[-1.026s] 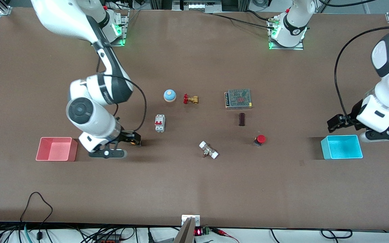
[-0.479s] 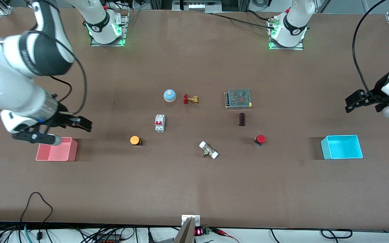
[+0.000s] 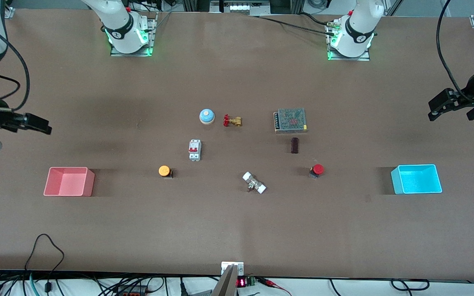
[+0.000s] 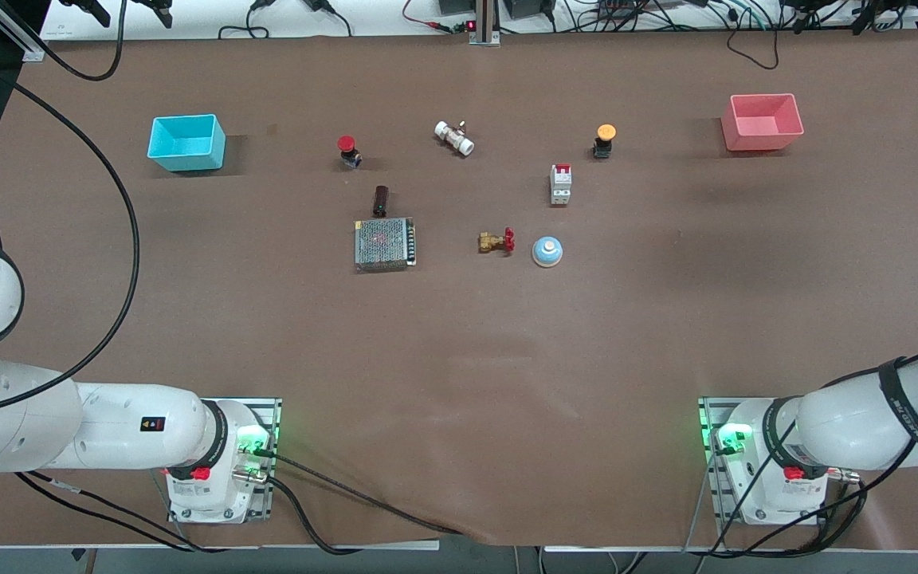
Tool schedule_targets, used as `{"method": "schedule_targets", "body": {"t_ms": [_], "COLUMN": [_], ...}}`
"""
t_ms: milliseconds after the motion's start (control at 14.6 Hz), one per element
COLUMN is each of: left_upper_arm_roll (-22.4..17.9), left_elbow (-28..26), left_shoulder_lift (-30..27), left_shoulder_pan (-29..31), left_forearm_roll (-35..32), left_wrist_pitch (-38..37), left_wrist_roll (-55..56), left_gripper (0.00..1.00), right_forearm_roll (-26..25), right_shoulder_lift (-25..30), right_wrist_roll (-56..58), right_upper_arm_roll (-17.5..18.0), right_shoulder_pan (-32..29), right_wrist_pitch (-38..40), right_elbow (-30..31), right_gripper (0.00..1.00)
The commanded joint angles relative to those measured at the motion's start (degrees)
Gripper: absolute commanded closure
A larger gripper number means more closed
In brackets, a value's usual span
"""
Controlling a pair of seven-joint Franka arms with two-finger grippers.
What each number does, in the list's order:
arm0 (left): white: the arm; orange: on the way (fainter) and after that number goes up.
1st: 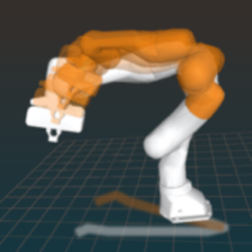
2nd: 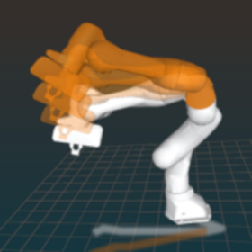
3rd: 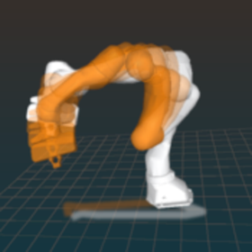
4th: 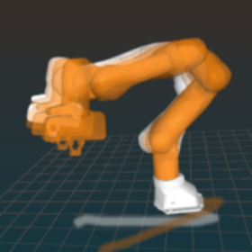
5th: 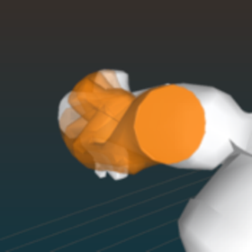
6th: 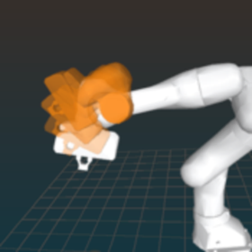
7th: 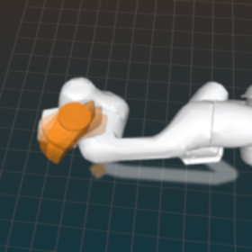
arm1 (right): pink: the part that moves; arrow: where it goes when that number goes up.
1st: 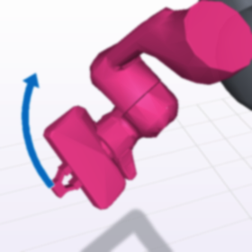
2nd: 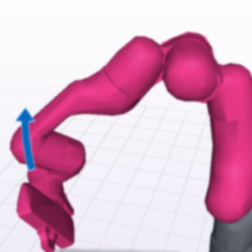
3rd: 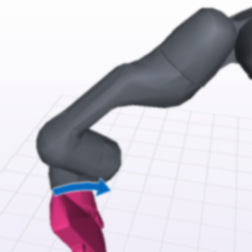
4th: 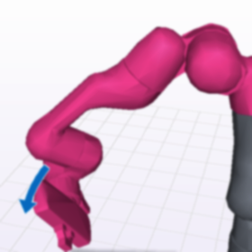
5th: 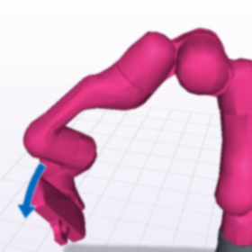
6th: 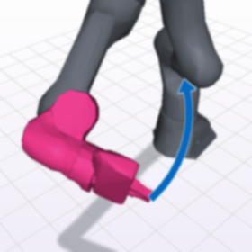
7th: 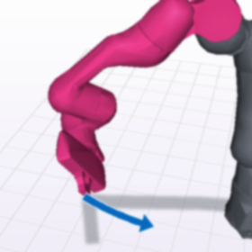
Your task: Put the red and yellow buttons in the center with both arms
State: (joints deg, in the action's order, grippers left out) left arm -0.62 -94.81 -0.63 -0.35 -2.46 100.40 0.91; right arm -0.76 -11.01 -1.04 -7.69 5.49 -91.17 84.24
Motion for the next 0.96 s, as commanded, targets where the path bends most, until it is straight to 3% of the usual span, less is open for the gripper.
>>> {"method": "schedule_targets", "body": {"t_ms": [0, 137, 547, 889], "left_upper_arm_roll": [-0.7, -0.09, 1.32, 1.32], "left_elbow": [-2.13, -2.39, -3.1, -2.75], "left_shoulder_lift": [-2.27, -3.15, -4.47, -4.29], "left_shoulder_pan": [-0.44, 0.61, 1.76, 1.67], "left_forearm_roll": [0.79, 2.36, 2.82, 2.9], "left_wrist_pitch": [-0.03, -0.11, -0.2, -2.04], "left_wrist_roll": [-1.26, -1.61, -1.78, -0.65], "left_gripper": [0.0, 0.0, 0.0, 0.0], "right_forearm_roll": [-2.06, -1.53, -1.26, -1.26], "right_shoulder_lift": [4.06, 4.67, 11.17, 11.88], "right_wrist_roll": [1.73, 6.03, 1.74, 2.35], "right_upper_arm_roll": [0.75, 0.57, 0.48, 0.48], "right_shoulder_pan": [0.57, 0.4, 0.31, 0.22], "right_wrist_pitch": [1.78, 2.74, 3.54, 5.21], "right_elbow": [2.94, 3.12, 9.27, 9.27], "right_gripper": [0.0, 0.0, 0.0, 0.0]}}
